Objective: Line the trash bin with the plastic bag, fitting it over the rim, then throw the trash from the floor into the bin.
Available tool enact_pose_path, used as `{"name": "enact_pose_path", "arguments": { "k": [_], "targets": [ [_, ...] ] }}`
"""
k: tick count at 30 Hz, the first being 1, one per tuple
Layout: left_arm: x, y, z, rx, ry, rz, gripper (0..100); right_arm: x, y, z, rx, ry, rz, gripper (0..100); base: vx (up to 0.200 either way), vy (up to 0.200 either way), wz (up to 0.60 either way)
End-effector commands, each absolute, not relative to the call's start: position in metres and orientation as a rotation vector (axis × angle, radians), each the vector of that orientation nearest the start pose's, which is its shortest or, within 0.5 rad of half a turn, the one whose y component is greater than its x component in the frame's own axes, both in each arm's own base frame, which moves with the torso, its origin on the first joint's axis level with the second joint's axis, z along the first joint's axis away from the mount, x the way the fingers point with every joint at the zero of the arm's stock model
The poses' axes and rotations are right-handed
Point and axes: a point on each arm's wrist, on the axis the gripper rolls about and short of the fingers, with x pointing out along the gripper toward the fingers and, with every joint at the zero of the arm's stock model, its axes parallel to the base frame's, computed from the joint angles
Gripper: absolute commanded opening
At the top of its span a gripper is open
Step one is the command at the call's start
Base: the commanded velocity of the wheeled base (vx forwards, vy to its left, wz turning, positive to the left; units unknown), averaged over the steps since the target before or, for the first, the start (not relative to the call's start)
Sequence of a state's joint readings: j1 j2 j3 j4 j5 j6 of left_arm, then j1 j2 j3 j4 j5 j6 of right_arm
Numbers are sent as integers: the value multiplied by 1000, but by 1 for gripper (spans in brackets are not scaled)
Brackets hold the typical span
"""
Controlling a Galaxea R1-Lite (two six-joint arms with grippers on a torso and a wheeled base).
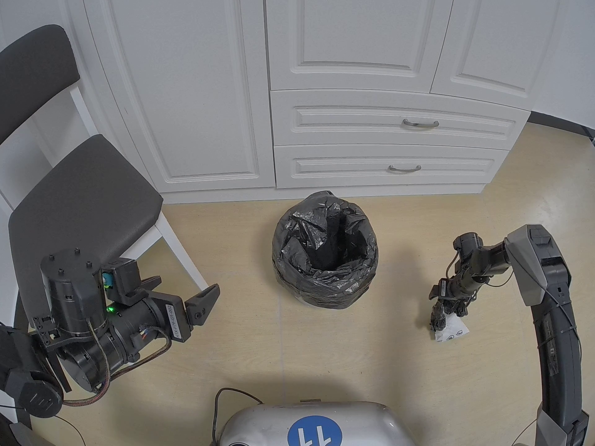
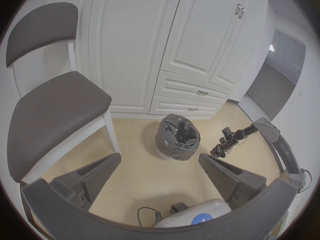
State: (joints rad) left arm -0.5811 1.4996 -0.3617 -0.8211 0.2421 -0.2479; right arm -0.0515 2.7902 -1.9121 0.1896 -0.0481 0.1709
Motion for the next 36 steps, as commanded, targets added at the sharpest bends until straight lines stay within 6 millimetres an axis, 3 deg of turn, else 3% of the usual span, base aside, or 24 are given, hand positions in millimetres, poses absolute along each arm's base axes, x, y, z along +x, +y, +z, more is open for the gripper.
{"name": "enact_pose_path", "arguments": {
  "k": [1,12,13,32,36],
  "targets": [
    [185,-114,140,-117,332,-294,100,500,-23,-99,150,1095,-178,100,0,0,0],
    [186,-114,139,-116,338,-288,100,501,-21,-101,167,1092,-185,100,0,0,0],
    [186,-114,139,-116,338,-288,100,501,-21,-101,167,1092,-185,0,0,0,0],
    [186,-114,139,-115,336,-287,100,500,-21,-101,203,1082,-212,0,0,0,0],
    [186,-114,140,-117,331,-288,100,497,-18,-90,173,1049,-245,0,0,0,0]
  ]
}}
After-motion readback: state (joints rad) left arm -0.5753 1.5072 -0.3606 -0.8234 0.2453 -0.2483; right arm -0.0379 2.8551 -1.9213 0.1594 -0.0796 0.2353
